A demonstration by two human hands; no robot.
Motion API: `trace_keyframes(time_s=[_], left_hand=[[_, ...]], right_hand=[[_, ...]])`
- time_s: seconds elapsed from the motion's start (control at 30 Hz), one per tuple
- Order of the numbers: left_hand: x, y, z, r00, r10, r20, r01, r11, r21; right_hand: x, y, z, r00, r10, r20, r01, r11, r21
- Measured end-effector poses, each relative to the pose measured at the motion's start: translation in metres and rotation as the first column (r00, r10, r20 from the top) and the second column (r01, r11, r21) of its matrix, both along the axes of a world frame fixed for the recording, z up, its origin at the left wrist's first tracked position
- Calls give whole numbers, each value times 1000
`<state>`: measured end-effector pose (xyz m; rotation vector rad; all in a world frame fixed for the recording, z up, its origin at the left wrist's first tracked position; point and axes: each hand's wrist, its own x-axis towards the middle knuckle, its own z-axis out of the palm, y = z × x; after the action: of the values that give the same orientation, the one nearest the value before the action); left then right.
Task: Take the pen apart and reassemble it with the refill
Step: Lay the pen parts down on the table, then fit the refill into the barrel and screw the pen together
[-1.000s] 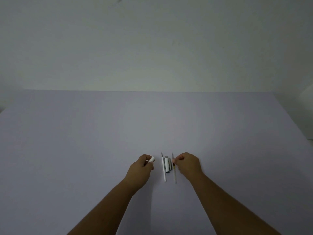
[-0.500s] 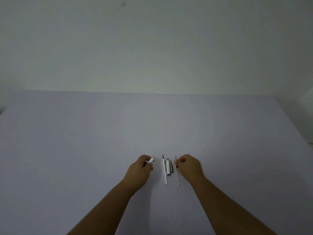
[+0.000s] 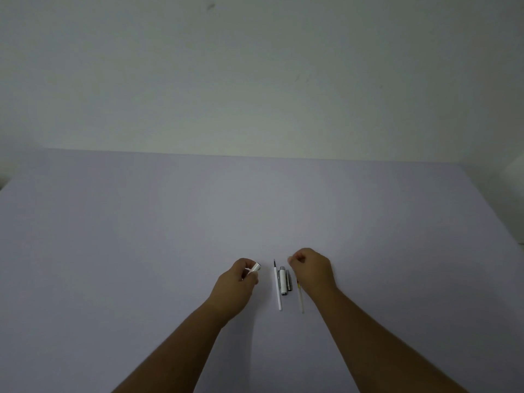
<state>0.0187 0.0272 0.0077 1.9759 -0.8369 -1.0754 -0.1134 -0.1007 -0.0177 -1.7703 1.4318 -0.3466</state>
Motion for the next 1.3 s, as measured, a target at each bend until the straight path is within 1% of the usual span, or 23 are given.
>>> trace_keyframes(time_s=[0.07,0.13,0.2,0.27,0.33,0.4,0.53,0.6,0.7,0.87,0.93,1.0,1.07,1.17,1.23,1.3], left_hand=[[1,-2,-1,1000,-1,21,1,1000,-3],[3,-3,-2,999,-9,47,8,1000,2],[6,-3,-5,998,-13,64,13,1000,13],[9,-2,-7,998,-11,69,10,1000,19],[12,0,-9,997,-8,76,6,1000,28],[16,2,-12,997,-8,80,5,999,39],[20,6,-15,997,-10,83,5,998,59],[21,6,-15,996,-15,86,10,998,62],[20,6,-15,997,-15,80,10,998,61],[20,5,-16,997,-12,72,7,998,67],[20,6,-17,997,-16,72,11,997,73],[20,7,-19,997,-20,78,14,997,78],[20,8,-20,996,-22,83,15,997,79],[20,8,-19,997,-17,80,11,997,82],[20,8,-18,996,-29,82,22,996,90],[19,8,-17,996,-43,82,35,995,99]], right_hand=[[15,-2,5,996,73,-46,-74,997,-13],[28,-3,7,971,160,-180,-166,986,-18],[38,-3,5,899,236,-369,-270,962,-44],[45,-4,1,836,251,-488,-321,945,-64],[48,-5,-3,804,242,-543,-329,942,-69],[51,-7,-5,794,245,-557,-323,945,-45],[55,-5,-5,836,231,-497,-242,969,44],[54,-5,-4,858,223,-462,-221,974,60],[52,-5,-5,873,228,-430,-226,972,58],[54,-3,-8,857,230,-461,-269,963,-18],[56,-1,-7,857,232,-459,-266,964,-9],[56,0,-5,878,224,-422,-239,971,17],[55,0,-1,932,171,-320,-174,984,20],[52,-6,8,997,50,-61,-48,998,42],[49,-10,15,992,-68,109,58,994,97],[44,-10,21,952,-195,234,163,976,147]])
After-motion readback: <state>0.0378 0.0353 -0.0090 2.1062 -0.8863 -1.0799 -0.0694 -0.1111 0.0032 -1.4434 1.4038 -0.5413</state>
